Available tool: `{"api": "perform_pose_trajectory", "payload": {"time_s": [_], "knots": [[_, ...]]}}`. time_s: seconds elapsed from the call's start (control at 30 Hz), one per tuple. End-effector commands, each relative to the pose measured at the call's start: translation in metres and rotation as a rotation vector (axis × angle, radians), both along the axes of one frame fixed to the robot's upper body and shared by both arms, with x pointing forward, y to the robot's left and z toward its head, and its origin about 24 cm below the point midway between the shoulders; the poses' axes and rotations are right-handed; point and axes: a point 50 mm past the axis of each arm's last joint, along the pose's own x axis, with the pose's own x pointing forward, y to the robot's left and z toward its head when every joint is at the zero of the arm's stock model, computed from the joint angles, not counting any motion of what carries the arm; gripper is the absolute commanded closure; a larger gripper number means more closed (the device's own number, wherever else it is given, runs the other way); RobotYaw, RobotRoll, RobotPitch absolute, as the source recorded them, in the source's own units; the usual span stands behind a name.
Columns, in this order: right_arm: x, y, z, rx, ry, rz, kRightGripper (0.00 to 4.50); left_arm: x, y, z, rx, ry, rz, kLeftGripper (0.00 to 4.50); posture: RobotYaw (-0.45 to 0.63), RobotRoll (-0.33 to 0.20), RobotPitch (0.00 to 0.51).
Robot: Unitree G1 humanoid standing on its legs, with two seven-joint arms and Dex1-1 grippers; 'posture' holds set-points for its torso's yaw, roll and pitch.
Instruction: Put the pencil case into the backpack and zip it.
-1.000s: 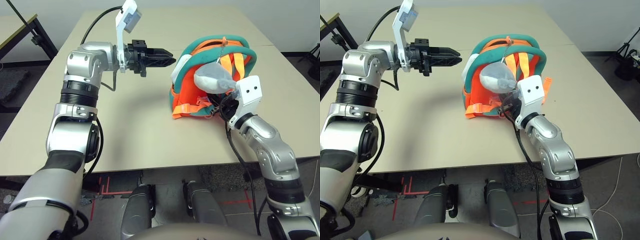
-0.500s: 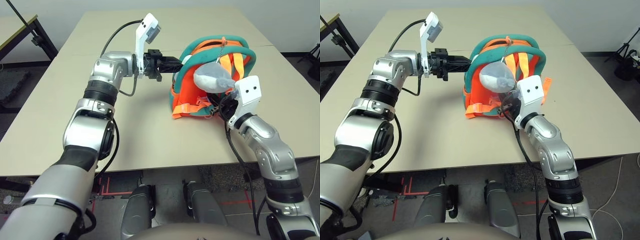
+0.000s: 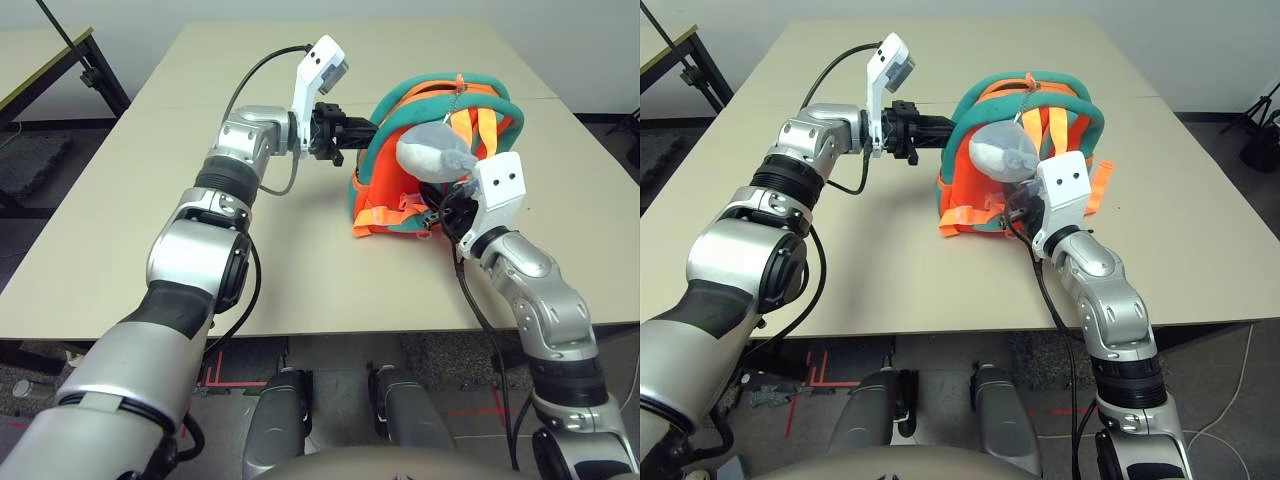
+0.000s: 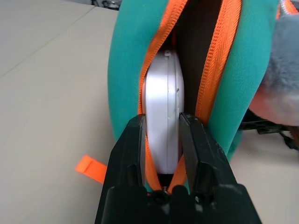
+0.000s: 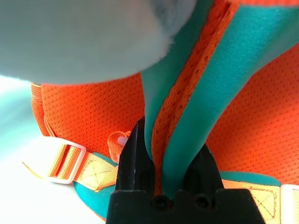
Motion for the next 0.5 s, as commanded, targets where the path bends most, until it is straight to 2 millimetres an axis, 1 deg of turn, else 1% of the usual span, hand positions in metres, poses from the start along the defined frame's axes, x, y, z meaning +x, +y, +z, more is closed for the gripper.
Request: {"api": "perform_pose_trajectory", "payload": {"time_s": [0.03,0.07,0.1,0.13,0.23,0.3,0.37,0.43,0.5], "knots": [[-0.003,-0.001,-0.015,-0.003,0.076,-0.001,4.12,-0.006,0.017,0.040,-0.115,-0.062,-0.041,3.21,-0.24,0.000,0.108],[-0.003,0.000,-0.016,-0.003,0.078,0.001,4.12,-0.008,0.024,0.052,-0.149,-0.083,-0.042,3.40,-0.24,0.000,0.108],[-0.003,0.000,-0.016,-0.003,0.079,0.003,4.12,-0.012,0.031,0.064,-0.188,-0.107,-0.043,2.89,-0.23,0.000,0.109],[-0.002,0.000,-0.017,-0.004,0.081,0.005,4.12,-0.015,0.036,0.074,-0.219,-0.123,-0.044,2.74,-0.23,0.000,0.109],[-0.001,0.001,-0.017,-0.003,0.081,0.012,4.12,-0.026,0.044,0.102,-0.304,-0.163,-0.061,1.70,-0.22,0.000,0.109],[0.000,0.002,-0.017,-0.003,0.081,0.014,4.12,-0.035,0.043,0.110,-0.300,-0.198,-0.097,0.86,-0.22,0.000,0.107],[0.001,0.002,-0.017,-0.004,0.081,0.016,4.12,-0.043,0.039,0.111,-0.261,-0.225,-0.127,0.06,-0.22,0.000,0.107],[0.001,0.002,-0.017,-0.004,0.080,0.016,4.12,-0.050,0.035,0.109,-0.224,-0.247,-0.167,0.00,-0.22,0.000,0.107],[0.002,0.001,-0.017,-0.005,0.079,0.016,4.12,-0.061,0.025,0.102,-0.119,-0.302,-0.239,0.00,-0.21,0.000,0.101]]}}
